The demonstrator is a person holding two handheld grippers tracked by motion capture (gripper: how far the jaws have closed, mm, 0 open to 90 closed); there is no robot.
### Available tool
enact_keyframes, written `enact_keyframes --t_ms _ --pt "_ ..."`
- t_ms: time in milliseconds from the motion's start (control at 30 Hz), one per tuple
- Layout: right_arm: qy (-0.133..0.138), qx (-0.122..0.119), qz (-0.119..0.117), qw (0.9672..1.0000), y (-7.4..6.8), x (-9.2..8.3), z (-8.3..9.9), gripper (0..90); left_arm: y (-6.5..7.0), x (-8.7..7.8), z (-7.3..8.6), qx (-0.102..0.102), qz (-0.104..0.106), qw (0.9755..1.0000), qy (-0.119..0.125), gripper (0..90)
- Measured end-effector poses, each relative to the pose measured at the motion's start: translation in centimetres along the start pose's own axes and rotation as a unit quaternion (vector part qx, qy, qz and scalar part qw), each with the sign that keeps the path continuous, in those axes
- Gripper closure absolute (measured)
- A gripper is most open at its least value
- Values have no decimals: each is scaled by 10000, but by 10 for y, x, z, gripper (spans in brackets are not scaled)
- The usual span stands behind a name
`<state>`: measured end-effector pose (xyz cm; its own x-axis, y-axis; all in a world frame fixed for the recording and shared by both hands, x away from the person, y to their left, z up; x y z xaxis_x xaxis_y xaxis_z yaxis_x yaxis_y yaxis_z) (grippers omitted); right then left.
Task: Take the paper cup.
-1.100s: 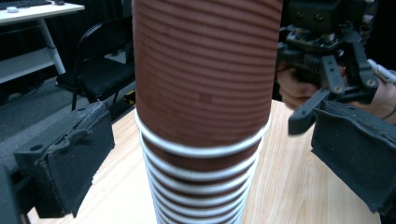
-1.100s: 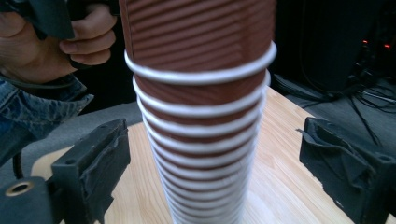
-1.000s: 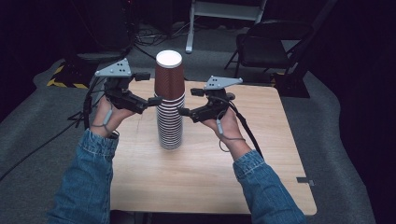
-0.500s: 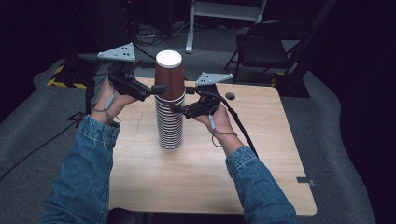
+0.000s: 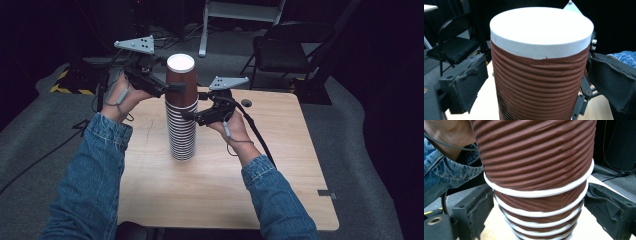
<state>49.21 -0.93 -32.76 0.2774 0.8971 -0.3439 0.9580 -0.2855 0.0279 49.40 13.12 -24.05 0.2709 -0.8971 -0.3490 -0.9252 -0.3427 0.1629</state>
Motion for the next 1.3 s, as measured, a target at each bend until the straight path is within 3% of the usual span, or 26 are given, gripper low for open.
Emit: enact_keyframes --t_ms 267,433,667,900,1300 --pt "-51 1 7 10000 0 -1 1 101 -4 -1 3 -204 152 9997 -14 143" --pt "-56 -12 8 10000 0 -1 1 103 -5 -3 9 -263 216 9994 -54 144" --pt "-59 -15 6 10000 0 0 0 102 -5 4 18 -269 71 9993 -259 125" --pt "-69 0 10 10000 0 -1 1 104 -10 8 34 -405 260 9986 -210 92" --pt "-61 34 6 10000 0 -1 1 105 -9 10 35 -198 142 9996 -143 105"
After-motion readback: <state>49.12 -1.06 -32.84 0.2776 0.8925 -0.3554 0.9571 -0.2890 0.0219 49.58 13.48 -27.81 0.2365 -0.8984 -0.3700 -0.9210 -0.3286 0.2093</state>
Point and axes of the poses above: each handheld gripper's, and its own axes: x roughly forward along the jaws, z roughly out of its underside, y roughly to its right, the point moved 6 cm from there along x, roughly forward along the jaws, and after that the axes turned 9 degrees about -x, right-handed, at the moved point
